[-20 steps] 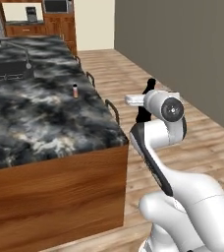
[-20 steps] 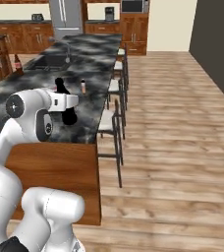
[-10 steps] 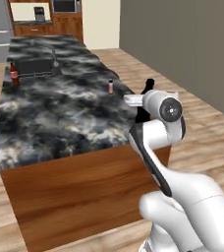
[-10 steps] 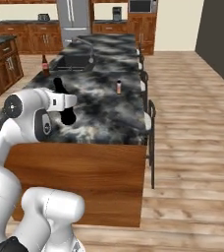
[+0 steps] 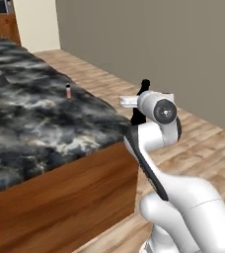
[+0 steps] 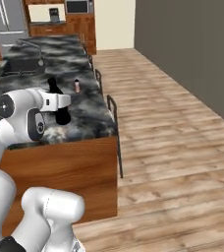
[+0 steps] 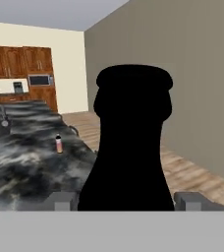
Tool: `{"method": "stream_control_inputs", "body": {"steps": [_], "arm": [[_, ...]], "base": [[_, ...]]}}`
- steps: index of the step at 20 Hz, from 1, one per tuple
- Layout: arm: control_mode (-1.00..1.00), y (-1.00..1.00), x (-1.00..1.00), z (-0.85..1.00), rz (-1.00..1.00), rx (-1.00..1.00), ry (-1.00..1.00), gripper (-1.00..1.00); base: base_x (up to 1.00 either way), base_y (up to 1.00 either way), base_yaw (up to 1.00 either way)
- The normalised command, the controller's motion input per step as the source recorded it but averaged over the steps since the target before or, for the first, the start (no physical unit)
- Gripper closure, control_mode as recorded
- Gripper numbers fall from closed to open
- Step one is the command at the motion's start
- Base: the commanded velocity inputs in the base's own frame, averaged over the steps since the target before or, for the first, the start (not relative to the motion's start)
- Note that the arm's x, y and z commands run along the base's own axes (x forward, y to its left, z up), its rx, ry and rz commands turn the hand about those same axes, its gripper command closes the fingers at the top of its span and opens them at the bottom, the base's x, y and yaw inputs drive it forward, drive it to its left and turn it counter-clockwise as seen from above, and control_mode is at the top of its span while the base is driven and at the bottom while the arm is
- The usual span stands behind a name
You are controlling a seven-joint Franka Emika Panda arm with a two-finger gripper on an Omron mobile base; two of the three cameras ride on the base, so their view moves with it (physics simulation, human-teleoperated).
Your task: Place the large bottle from the dining counter next to the other large bottle outside the sink, and place the small bottle from the dining counter next to the other small bottle inside the sink.
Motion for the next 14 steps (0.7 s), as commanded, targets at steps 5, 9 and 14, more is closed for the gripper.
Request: {"method": "stream_control_inputs", "body": {"steps": [5, 9, 14], "arm": [[1.00, 0.00, 0.00, 0.00, 0.00, 0.00, 0.00, 1.00], [1.00, 0.00, 0.00, 0.00, 0.00, 0.00, 0.00, 1.00], [1.00, 0.00, 0.00, 0.00, 0.00, 0.00, 0.00, 1.00]], "base": [[0.00, 0.00, -0.50], [0.00, 0.00, -0.50], [0.00, 0.00, -0.50]]}}
